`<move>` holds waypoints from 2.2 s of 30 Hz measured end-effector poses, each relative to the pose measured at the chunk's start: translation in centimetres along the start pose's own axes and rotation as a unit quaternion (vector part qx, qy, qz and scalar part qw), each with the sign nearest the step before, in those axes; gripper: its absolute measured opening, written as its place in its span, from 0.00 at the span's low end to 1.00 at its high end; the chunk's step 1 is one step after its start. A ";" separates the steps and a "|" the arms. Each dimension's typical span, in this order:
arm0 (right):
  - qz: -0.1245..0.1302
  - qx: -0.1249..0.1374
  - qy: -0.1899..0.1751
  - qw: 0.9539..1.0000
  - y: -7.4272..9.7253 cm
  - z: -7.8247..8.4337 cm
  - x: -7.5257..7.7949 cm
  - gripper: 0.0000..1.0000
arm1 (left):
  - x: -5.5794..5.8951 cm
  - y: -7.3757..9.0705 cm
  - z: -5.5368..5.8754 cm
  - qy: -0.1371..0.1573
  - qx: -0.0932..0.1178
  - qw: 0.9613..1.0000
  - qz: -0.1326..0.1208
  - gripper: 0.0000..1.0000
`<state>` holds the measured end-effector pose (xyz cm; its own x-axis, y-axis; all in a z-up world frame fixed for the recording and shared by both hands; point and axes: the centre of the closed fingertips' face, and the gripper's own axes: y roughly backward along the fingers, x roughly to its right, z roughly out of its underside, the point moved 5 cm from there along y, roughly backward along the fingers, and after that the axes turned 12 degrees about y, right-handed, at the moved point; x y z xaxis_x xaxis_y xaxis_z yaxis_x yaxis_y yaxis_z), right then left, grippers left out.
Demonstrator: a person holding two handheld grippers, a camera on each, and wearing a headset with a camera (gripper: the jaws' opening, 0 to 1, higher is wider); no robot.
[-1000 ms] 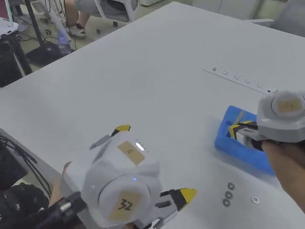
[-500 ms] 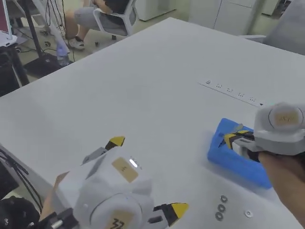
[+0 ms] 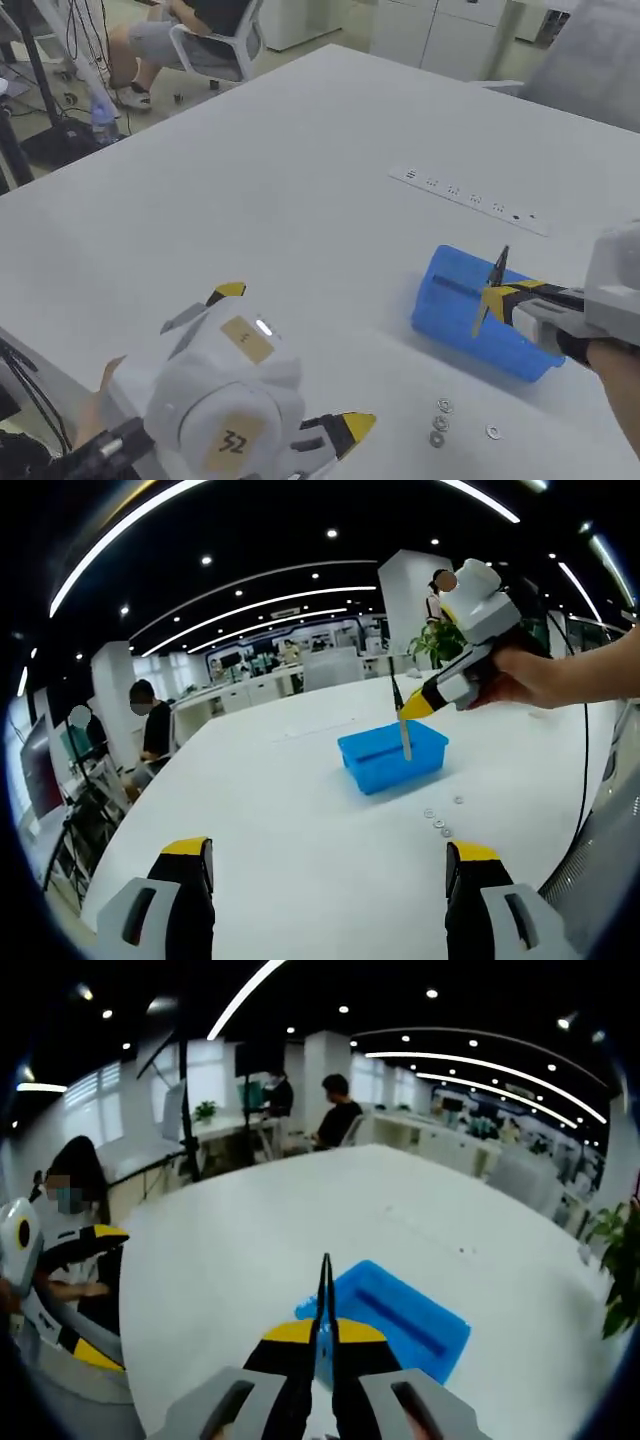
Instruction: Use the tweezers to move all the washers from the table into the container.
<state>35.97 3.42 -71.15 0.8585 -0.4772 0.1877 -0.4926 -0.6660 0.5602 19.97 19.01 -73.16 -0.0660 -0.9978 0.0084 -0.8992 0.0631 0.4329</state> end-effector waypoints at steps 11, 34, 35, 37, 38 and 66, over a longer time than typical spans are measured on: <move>-0.061 0.039 -0.056 0.996 3.9 0.5 -3.5 0.01 | 1.3 -0.4 1.1 0.009 -0.070 0.996 0.047 0.87; -0.265 0.143 -0.188 0.935 8.4 0.2 -7.2 0.02 | 7.6 -2.1 -1.8 0.258 -0.119 0.850 0.443 0.16; -0.276 0.144 -0.194 0.930 8.5 0.4 -7.3 0.02 | 8.0 -1.7 -1.7 0.255 -0.125 0.836 0.470 0.14; -0.297 0.149 -0.207 0.920 8.7 0.7 -7.3 0.02 | 8.6 -1.5 -1.6 0.249 -0.139 0.824 0.490 0.10; -0.306 0.151 -0.210 0.916 8.8 0.7 -7.4 0.02 | 8.7 -1.5 -1.3 0.245 -0.151 0.821 0.494 0.08; -0.223 -0.050 0.010 0.973 6.0 6.8 -9.7 0.16 | 9.0 -2.7 -0.6 0.057 -0.150 0.918 0.362 0.00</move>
<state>23.77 0.15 -75.15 0.9869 -0.1418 -0.0774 -0.0548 -0.7444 0.6655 22.03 9.86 -73.68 -0.5387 -0.6929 0.4793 -0.4759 0.7197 0.5056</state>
